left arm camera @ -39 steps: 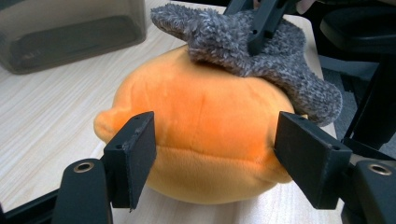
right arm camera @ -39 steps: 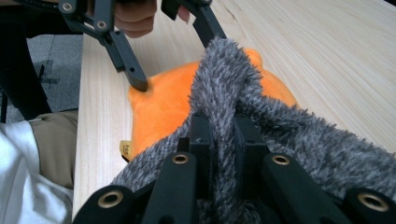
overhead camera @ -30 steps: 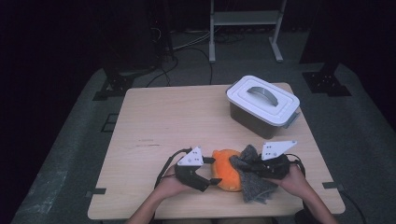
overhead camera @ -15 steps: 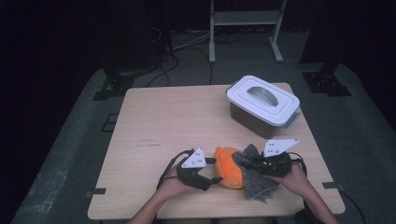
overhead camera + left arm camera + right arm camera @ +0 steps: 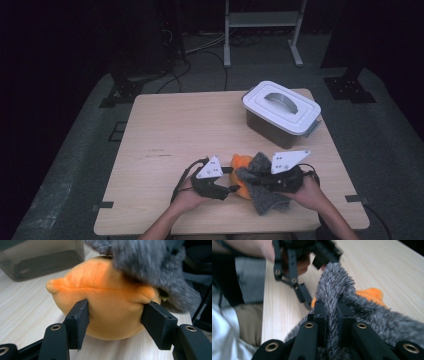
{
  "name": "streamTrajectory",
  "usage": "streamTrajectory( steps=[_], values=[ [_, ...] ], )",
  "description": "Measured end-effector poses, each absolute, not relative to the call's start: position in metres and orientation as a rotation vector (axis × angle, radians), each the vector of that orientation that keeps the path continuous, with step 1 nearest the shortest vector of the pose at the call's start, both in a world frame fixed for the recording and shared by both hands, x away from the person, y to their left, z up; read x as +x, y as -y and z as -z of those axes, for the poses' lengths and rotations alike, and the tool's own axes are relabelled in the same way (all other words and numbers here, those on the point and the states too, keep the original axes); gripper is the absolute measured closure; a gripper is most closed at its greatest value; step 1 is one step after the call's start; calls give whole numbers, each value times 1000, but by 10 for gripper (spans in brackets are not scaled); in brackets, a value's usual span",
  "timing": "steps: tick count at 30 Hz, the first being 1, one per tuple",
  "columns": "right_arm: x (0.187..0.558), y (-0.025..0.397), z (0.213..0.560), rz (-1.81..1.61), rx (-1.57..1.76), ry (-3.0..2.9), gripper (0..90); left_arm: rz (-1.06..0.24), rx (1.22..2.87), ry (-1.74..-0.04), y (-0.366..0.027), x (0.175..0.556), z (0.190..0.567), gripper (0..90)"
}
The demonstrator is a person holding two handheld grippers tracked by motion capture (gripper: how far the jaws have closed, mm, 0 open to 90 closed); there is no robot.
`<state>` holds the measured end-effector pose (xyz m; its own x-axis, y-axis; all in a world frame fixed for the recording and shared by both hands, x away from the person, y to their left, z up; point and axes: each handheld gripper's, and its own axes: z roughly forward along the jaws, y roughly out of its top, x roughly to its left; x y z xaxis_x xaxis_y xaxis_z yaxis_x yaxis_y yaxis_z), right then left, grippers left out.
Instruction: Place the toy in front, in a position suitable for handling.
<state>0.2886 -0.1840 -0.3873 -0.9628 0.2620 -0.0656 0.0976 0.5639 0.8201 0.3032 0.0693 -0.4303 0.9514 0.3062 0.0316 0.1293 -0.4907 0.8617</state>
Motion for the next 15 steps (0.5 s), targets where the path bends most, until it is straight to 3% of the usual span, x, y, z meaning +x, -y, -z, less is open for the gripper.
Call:
streamTrajectory(
  steps=[15],
  values=[
    [297,215,401,-1354,435,-2597,801,-196,2023,-282,-69,301,425,306]
  ],
)
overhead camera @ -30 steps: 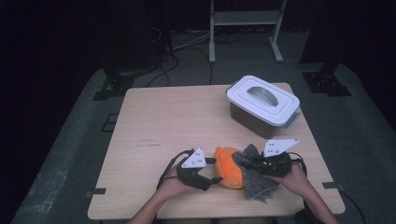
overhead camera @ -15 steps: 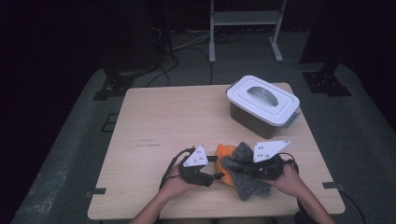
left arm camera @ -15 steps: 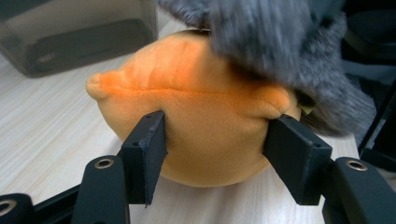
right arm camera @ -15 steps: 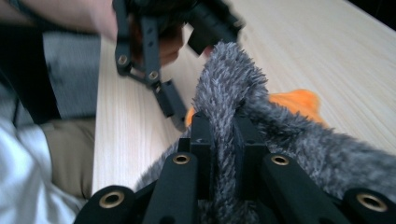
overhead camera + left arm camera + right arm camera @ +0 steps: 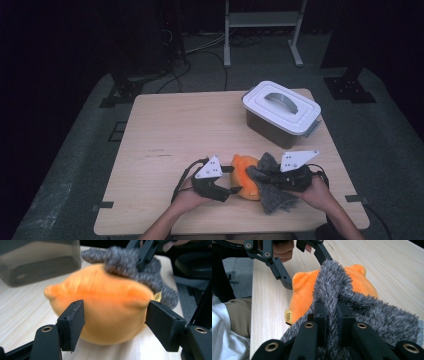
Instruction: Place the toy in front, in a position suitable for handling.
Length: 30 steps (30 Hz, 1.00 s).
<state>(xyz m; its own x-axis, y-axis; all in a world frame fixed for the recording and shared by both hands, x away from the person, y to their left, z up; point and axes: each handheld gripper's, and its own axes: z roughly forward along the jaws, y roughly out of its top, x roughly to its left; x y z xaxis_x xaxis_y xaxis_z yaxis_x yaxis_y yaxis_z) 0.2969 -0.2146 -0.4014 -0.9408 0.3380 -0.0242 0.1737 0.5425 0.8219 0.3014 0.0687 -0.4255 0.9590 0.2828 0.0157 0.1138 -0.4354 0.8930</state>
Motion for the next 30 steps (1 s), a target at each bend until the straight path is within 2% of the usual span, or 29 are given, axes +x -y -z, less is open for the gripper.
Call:
streamTrajectory(
  steps=[6,11,23,30],
  values=[
    [289,198,389,-1304,334,-2591,802,-212,2041,-278,-66,302,425,389],
    [286,174,384,-1254,229,-2629,801,-214,2060,-289,-68,303,425,387],
    [301,224,392,-1283,452,-2582,799,-202,2068,-277,-67,302,431,379],
    [316,213,401,-1313,497,-2602,801,-161,2050,-311,-80,306,427,362]
  ],
)
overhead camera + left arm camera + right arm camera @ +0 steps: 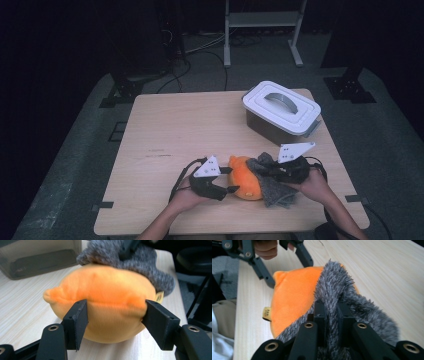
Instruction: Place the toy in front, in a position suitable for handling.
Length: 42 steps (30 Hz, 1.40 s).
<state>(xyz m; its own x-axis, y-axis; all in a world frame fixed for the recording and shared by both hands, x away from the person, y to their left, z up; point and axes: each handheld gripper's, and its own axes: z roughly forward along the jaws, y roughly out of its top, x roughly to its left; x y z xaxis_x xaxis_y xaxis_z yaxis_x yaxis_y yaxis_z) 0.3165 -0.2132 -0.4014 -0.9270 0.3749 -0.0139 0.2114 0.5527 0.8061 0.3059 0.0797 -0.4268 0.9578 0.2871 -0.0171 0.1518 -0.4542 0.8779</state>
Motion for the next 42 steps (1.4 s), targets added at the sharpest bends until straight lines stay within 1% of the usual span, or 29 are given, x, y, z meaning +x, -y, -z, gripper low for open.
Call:
streamTrajectory(
  steps=[2,5,10,13,16,19,22,26,29,32,35,38,42],
  values=[
    [313,210,405,-1319,487,-2610,801,-146,2024,-324,-83,306,424,357],
    [305,208,408,-1330,473,-2621,801,-152,2037,-330,-81,305,424,357],
    [295,202,402,-1258,401,-2670,801,-164,2063,-337,-75,303,427,367],
    [296,197,390,-1251,369,-2658,801,-173,2075,-324,-72,301,431,383],
    [303,187,380,-1278,340,-2633,800,-203,2095,-274,-70,298,430,388],
    [313,176,381,-1251,323,-2666,799,-213,2110,-276,-73,299,431,388],
    [321,181,383,-1240,335,-2685,796,-196,2095,-295,-76,300,435,394],
    [321,201,385,-1212,403,-2675,796,-193,2093,-298,-78,300,436,393],
    [317,213,393,-1227,457,-2688,796,-190,2085,-291,-79,300,434,385],
    [310,217,401,-1267,484,-2682,796,-187,2054,-292,-79,300,428,361],
    [306,219,407,-1306,498,-2681,796,-190,2051,-304,-77,300,428,360],
    [306,219,405,-1296,492,-2691,796,-194,2064,-298,-74,299,431,376],
    [309,208,390,-1286,421,-2687,795,-205,2076,-270,-73,297,432,393]
  ],
)
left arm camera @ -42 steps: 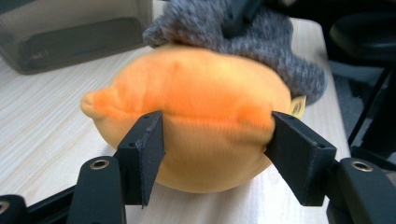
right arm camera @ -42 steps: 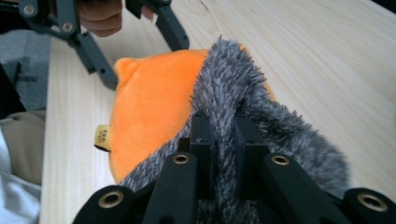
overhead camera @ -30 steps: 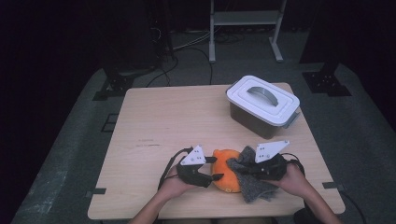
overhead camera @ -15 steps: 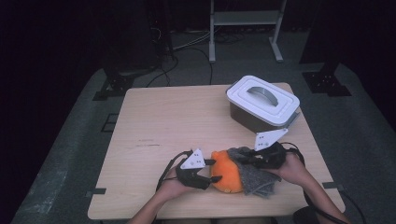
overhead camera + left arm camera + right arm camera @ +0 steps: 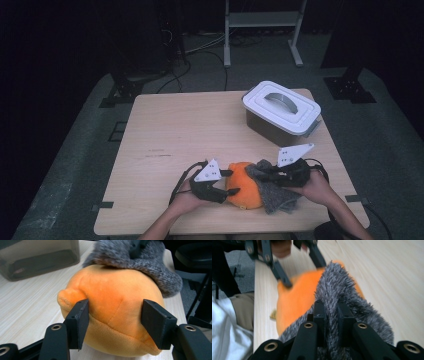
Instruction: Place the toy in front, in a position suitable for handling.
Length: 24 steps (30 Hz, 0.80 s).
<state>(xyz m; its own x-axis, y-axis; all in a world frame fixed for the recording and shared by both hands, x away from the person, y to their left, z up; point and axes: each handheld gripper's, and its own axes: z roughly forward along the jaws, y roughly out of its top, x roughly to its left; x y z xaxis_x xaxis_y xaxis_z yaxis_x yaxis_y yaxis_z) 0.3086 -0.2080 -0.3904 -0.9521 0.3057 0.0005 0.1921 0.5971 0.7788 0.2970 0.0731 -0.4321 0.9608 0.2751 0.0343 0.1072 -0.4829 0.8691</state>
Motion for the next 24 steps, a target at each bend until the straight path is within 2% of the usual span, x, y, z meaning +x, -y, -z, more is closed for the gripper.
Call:
streamTrajectory(
  steps=[7,20,24],
  values=[
    [318,181,384,-1257,361,-2705,791,-233,2118,-267,-77,297,436,393],
    [308,222,406,-1337,503,-2698,792,-228,2113,-245,-75,293,435,397],
    [305,224,401,-1321,502,-2705,791,-232,2115,-223,-72,291,434,397]
  ],
)
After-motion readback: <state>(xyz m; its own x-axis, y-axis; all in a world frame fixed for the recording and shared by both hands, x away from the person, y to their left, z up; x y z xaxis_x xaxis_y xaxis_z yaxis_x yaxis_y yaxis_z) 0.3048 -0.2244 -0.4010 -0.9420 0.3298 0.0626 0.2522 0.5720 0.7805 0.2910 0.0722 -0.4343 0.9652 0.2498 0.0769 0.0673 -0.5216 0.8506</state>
